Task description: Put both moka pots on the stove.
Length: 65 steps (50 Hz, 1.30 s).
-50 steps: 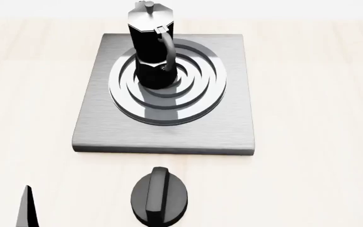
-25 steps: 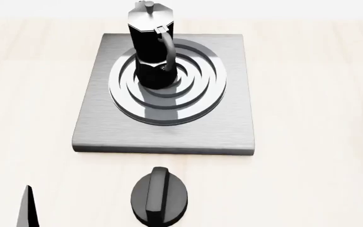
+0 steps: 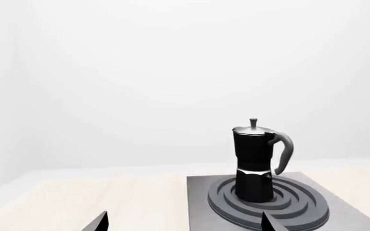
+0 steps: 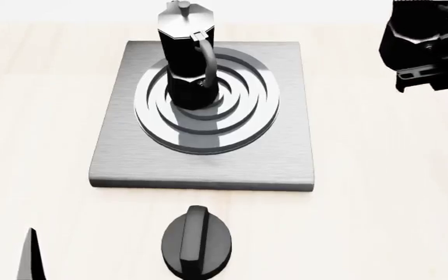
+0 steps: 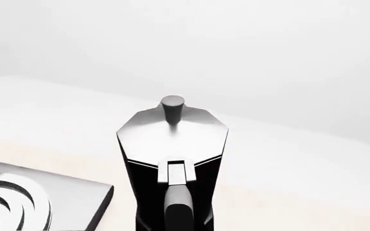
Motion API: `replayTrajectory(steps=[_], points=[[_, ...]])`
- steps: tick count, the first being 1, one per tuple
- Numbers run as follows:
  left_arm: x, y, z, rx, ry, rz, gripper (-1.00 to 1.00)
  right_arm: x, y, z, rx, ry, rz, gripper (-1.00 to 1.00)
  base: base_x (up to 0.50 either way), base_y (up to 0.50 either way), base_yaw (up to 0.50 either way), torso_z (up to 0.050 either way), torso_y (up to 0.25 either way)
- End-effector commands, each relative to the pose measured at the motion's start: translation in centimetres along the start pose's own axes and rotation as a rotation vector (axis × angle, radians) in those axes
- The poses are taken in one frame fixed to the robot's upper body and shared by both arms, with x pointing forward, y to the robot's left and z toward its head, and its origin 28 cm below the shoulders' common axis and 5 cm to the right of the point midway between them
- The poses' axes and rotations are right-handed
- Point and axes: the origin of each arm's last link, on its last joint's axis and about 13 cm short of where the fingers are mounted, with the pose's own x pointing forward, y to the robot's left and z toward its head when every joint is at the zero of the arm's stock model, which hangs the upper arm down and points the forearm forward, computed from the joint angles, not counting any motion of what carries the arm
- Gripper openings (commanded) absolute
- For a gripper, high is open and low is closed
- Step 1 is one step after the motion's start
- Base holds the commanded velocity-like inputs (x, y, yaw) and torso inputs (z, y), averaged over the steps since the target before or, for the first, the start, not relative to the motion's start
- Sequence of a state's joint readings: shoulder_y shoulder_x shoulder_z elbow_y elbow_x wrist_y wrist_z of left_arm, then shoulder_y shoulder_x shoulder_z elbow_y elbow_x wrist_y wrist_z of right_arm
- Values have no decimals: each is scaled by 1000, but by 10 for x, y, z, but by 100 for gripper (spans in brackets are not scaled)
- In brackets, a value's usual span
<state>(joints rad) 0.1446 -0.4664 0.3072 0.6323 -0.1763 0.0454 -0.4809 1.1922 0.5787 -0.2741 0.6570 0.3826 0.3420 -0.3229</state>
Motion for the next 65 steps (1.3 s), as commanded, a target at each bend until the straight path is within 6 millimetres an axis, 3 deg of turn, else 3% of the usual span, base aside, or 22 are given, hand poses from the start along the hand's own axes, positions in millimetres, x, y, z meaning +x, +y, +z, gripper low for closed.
replayTrajectory(steps=[1, 20, 40, 65], points=[[1, 1, 1, -1, -2, 3, 100, 14, 12, 18, 19, -76, 135, -100, 0, 0, 0, 0, 0], [0, 1, 2, 1, -4, 5, 100, 36, 25, 25, 2, -67, 214, -100, 0, 0, 0, 0, 1], [0, 1, 2, -2, -6, 4, 100, 57, 61, 21, 18, -66, 280, -100, 0, 0, 0, 0, 1], [0, 2, 1, -3, -5, 8, 100, 64, 86, 15, 27, -78, 342, -100, 0, 0, 0, 0, 1]])
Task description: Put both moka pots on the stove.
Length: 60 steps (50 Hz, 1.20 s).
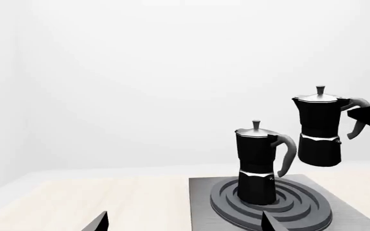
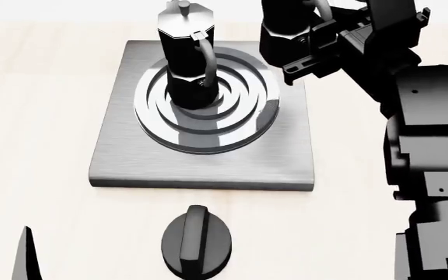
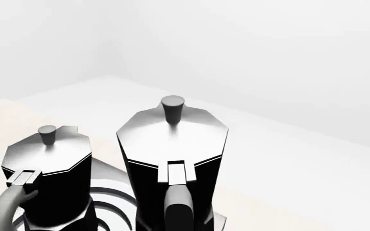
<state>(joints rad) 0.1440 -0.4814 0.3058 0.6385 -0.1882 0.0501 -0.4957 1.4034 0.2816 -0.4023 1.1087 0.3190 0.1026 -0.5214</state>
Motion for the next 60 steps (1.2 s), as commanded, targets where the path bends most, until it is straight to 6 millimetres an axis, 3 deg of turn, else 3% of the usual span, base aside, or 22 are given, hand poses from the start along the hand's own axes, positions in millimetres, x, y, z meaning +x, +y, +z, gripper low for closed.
replayTrajectory(steps=[1, 60], points=[[0, 0, -1, -1, 1, 0, 100, 7, 7, 6, 10, -60, 17, -100, 0, 0, 0, 0, 0], [1, 1, -1, -2, 5, 3, 100, 17, 32, -29, 94, -43, 58, -100, 0, 0, 0, 0, 1]])
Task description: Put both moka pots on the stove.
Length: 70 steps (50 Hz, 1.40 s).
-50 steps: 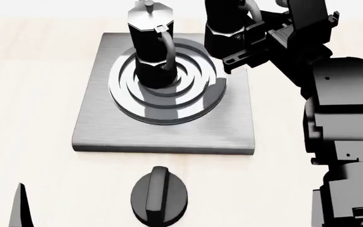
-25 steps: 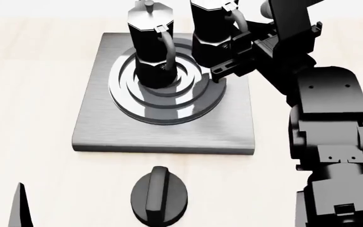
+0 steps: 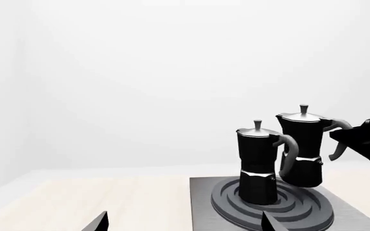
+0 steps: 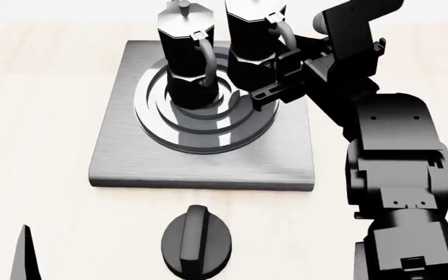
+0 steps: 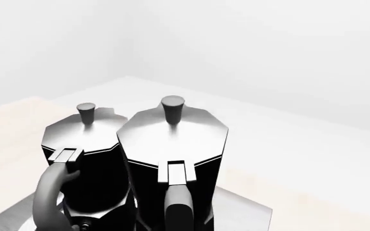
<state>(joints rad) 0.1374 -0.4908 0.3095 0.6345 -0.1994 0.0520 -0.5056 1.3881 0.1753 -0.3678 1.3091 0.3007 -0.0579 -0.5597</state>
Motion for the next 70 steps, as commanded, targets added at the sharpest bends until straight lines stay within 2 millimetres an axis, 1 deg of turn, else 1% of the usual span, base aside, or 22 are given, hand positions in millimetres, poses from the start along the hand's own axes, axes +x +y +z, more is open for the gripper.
replayTrajectory(steps=[1, 5, 15, 26, 48, 49, 56, 57, 61, 63, 65, 66, 70], points=[[0, 0, 0, 0, 1, 0, 100, 2, 3, 0, 36, -45, -9, -100, 0, 0, 0, 0, 0], [0, 0, 0, 0, 1, 1, 100, 2, 6, -5, 39, -36, -4, -100, 0, 0, 0, 0, 0], [0, 0, 0, -2, 0, 2, 100, 4, 10, -9, 43, -28, 7, -100, 0, 0, 0, 0, 1], [0, 0, -1, -2, 1, 0, 100, 3, 14, -19, 47, -9, 11, -100, 0, 0, 0, 0, 1], [0, 0, -1, -2, 1, -1, 100, 1, 15, -24, 40, 3, 0, -100, 0, 0, 1, 0, 0], [0, 0, -1, -2, 2, -2, 100, 2, 14, -23, 45, -5, -3, 100, 0, 0, 0, 0, 0], [0, 0, -1, -1, 1, -1, 100, 2, 14, -23, 39, -19, -10, 100, 0, 0, 0, 0, 0], [0, 0, 0, -1, 0, 0, 100, 3, 13, -19, 40, -56, -18, 100, 0, 0, 0, 0, 0], [0, 0, -2, -1, 3, -2, 100, 2, 15, -10, 19, -102, -9, 100, 0, 0, 0, 0, 0], [0, -1, -1, -1, 2, -3, 100, -7, 20, 1, 21, -156, -7, 100, 0, 0, 0, 0, 0], [0, -1, -1, -1, 1, -3, 100, -13, 25, 7, 2, -177, -4, 100, 0, 0, 0, 0, 0], [0, -1, -1, -1, 1, -3, 100, -20, 31, 16, -6, -209, -9, 100, 0, 0, 0, 0, 0], [-1, -1, -1, -2, 1, -6, 100, -41, 47, 31, -57, -263, -49, 100, 0, 0, 0, 0, 0]])
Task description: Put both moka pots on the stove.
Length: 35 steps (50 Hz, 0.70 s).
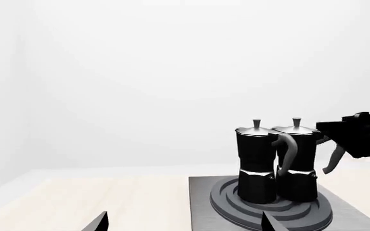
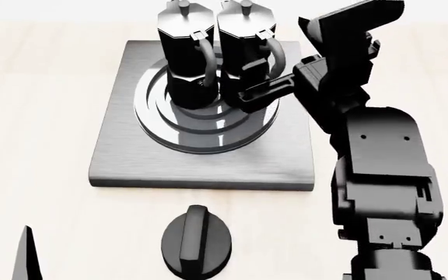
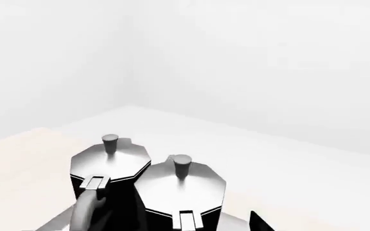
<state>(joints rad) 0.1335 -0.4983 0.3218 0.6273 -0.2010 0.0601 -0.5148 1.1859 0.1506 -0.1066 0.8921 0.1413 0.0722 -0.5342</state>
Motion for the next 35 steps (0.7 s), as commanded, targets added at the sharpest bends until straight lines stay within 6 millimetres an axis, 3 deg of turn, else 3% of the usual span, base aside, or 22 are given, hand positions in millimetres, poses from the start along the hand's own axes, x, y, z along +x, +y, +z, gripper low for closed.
replayTrajectory(steps=[1, 11, 13, 17, 35], points=[[-1, -1, 0, -1, 0, -4, 100, -36, 30, 40, -69, -153, -42, 100, 0, 0, 0, 0, 0], [-1, 0, 2, -4, -6, 2, 100, -94, 65, 70, -83, -347, -280, 100, 0, 0, 0, 0, 0], [-1, 0, 3, -5, -6, 1, 100, -104, 73, 68, -217, -355, -344, 100, 0, 0, 0, 0, 0], [-2, 0, 3, -6, -8, -1, 100, -121, 84, 66, -263, -375, -461, 100, 0, 0, 0, 0, 0], [-1, 1, 4, -7, -12, 10, 100, -153, 107, 38, -277, -347, -532, 100, 0, 0, 0, 0, 0]])
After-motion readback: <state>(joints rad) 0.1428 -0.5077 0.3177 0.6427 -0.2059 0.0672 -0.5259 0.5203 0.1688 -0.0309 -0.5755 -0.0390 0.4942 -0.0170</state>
